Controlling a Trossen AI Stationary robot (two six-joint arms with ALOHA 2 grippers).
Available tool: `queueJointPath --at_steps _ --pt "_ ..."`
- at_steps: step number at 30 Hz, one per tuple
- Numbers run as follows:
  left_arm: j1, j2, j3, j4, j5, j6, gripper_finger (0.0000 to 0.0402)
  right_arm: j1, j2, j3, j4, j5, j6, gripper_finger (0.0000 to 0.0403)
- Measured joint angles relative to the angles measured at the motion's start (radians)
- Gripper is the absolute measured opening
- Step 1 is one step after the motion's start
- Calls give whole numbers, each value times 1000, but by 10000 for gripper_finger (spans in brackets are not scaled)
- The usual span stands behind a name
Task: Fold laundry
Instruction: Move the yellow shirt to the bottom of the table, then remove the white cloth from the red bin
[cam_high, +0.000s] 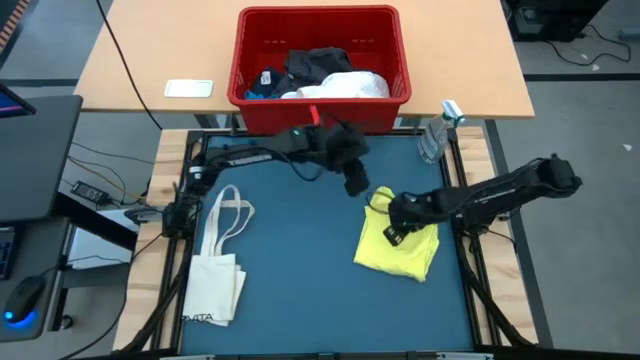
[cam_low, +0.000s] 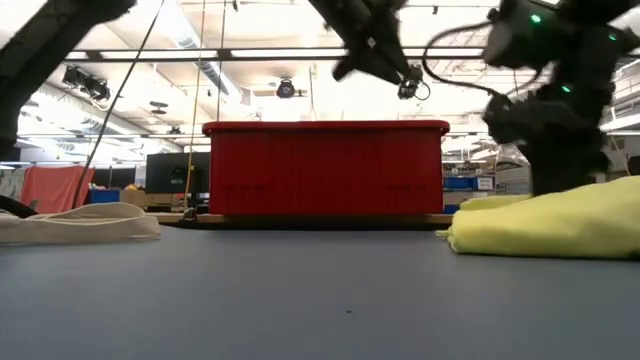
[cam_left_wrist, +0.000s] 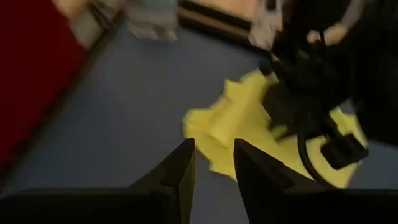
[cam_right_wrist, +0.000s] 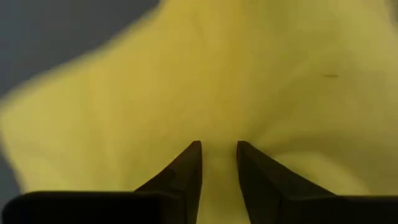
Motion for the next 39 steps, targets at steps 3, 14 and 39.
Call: queueJointPath --at_steps 3,14,39 --pt "6 -64 1 -76 -99 19 116 76 30 -34 18 -65 65 99" --pt "66 -203 0 -398 -218 -13 116 400 -76 25 15 -71 330 95" --pt "684 2 -1 344 437 325 116 -240 -24 95 1179 254 -543 113"
